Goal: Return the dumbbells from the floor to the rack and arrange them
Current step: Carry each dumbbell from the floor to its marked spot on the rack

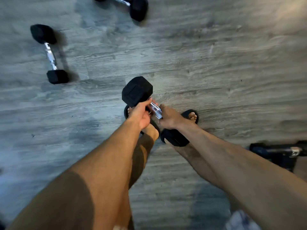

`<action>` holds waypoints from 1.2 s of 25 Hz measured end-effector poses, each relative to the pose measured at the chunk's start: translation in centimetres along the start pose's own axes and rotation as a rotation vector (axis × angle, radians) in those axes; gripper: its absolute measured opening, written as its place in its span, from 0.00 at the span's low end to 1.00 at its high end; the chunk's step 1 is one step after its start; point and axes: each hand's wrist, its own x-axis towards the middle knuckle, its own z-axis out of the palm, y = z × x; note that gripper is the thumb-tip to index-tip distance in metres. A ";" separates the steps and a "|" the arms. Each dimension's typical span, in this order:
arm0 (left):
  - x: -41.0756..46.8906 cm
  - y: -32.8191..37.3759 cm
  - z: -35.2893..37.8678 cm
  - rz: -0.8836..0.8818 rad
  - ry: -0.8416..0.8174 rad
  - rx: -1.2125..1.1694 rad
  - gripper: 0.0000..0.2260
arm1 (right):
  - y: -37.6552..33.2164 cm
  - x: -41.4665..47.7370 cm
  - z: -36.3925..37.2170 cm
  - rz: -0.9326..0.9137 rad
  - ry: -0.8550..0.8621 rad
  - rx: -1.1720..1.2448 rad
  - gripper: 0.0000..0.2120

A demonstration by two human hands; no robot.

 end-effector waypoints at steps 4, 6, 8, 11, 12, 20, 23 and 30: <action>-12.5 1.3 -2.7 -0.004 0.022 -0.214 0.02 | -7.2 -11.2 -2.3 -0.092 -0.032 -0.148 0.15; -18.6 2.1 -3.8 0.022 0.003 -0.305 0.04 | -11.0 -16.4 -3.4 -0.123 -0.033 -0.224 0.16; -23.9 2.8 -5.1 0.051 -0.024 -0.393 0.04 | -14.7 -21.1 -4.4 -0.148 -0.036 -0.294 0.16; -30.2 3.8 -6.6 0.094 -0.057 -0.476 0.05 | -19.8 -26.7 -5.5 -0.214 -0.030 -0.382 0.17; -31.9 4.1 -7.2 0.121 -0.059 -0.510 0.05 | -21.5 -28.5 -5.7 -0.227 -0.040 -0.402 0.17; -39.4 3.4 -11.4 0.183 -0.087 -0.723 0.07 | -29.2 -34.0 -5.7 -0.321 -0.161 -0.717 0.22; -40.7 2.7 -12.6 0.202 -0.053 -0.925 0.08 | -31.1 -32.9 -5.0 -0.375 -0.255 -0.895 0.18; -42.2 -1.6 -15.8 0.305 0.051 -1.380 0.07 | -36.0 -32.9 0.3 -0.561 -0.456 -1.304 0.16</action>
